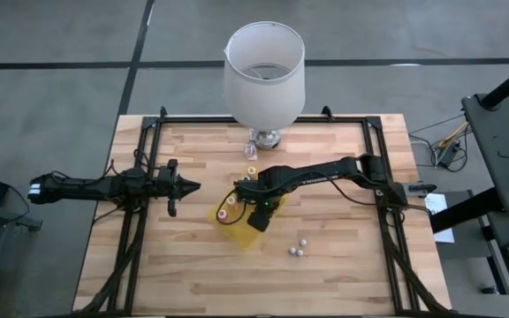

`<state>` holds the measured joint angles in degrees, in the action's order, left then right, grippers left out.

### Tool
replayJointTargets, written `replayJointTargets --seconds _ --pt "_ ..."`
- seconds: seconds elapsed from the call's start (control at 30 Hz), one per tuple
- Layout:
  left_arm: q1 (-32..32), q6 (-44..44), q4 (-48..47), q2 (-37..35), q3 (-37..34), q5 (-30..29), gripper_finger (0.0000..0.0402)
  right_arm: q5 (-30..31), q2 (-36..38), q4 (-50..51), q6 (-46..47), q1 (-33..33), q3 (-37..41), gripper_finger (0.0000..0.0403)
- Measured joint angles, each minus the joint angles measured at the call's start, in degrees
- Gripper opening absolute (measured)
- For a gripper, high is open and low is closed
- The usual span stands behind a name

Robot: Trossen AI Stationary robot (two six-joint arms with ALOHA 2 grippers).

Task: Pick & Place food coloring
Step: Put the small blue food coloring bottle into the yellow bin

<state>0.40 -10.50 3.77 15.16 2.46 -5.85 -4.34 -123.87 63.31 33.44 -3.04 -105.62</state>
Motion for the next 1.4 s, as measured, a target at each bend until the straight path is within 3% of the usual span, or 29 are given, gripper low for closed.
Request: replayJointTargets --seconds 0.7,1.4 --pt "0.0 0.0 0.0 0.0 0.0 0.0 0.0000 -0.2 0.0 -2.5 -1.1 3.9 -0.1 0.0072" --pt "0.0 0.0 0.0 0.0 0.0 0.0 0.0000 -0.4 0.0 -7.5 -2.7 4.5 5.2 0.0071"
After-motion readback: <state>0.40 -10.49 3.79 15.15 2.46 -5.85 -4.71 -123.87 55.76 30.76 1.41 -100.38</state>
